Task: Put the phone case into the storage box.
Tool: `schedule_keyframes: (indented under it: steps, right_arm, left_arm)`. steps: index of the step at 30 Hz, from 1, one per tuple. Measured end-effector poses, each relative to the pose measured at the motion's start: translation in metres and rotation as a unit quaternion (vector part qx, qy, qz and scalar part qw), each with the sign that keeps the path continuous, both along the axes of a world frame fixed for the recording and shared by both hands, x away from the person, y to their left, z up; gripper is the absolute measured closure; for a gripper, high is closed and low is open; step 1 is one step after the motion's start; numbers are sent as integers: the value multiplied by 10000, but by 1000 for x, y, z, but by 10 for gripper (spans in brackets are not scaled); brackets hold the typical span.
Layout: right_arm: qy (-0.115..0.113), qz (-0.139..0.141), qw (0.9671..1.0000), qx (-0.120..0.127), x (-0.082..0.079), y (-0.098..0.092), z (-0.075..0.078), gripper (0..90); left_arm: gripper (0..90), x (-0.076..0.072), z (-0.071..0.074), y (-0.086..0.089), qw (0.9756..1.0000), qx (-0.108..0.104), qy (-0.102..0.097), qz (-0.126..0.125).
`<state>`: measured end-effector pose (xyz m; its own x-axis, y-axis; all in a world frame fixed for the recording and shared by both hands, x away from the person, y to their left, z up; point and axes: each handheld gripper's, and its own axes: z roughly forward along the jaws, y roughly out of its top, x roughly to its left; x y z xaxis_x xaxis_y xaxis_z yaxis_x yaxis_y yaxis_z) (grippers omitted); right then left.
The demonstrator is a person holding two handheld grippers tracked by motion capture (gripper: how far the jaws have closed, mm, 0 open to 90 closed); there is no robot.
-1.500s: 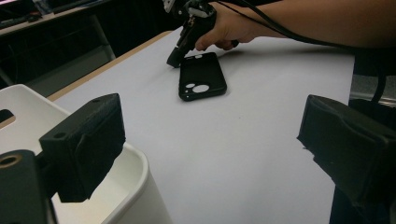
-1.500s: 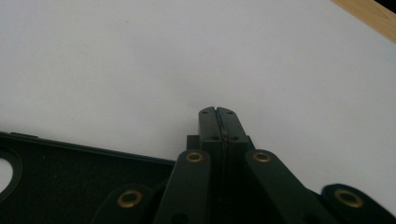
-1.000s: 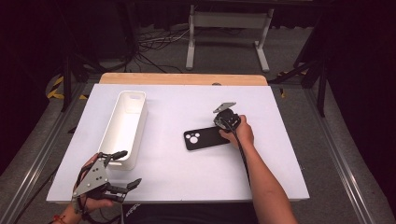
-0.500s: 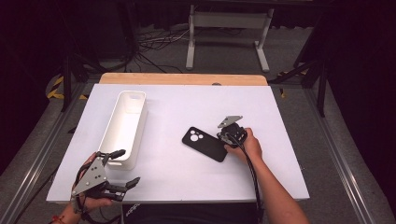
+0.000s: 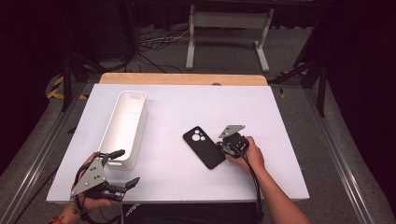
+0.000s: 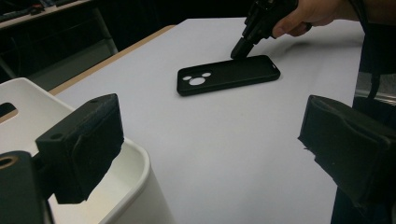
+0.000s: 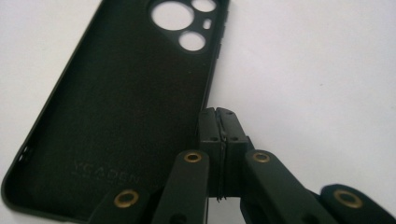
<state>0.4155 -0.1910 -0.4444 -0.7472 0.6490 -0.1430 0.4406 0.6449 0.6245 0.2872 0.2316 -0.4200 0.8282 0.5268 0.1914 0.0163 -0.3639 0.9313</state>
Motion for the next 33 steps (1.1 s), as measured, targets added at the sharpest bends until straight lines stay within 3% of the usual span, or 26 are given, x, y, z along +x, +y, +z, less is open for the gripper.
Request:
schedule_keyframes:
  steps: [7, 13, 33]
  right_arm:
    - [-64, 263, 9996, 7, -9, 4, 1, 900]
    - [-38, 325, 9995, 48, -13, 7, 0, 900]
    - [13, 599, 9982, 63, -22, 20, -3, 900]
  left_arm:
    - [70, 1, 0, 0, 10000, 27, 6, 8]
    - [72, 2, -1, -1, 10000, -18, 83, -25]
    - [71, 1, -2, 0, 10000, 18, 63, -20]
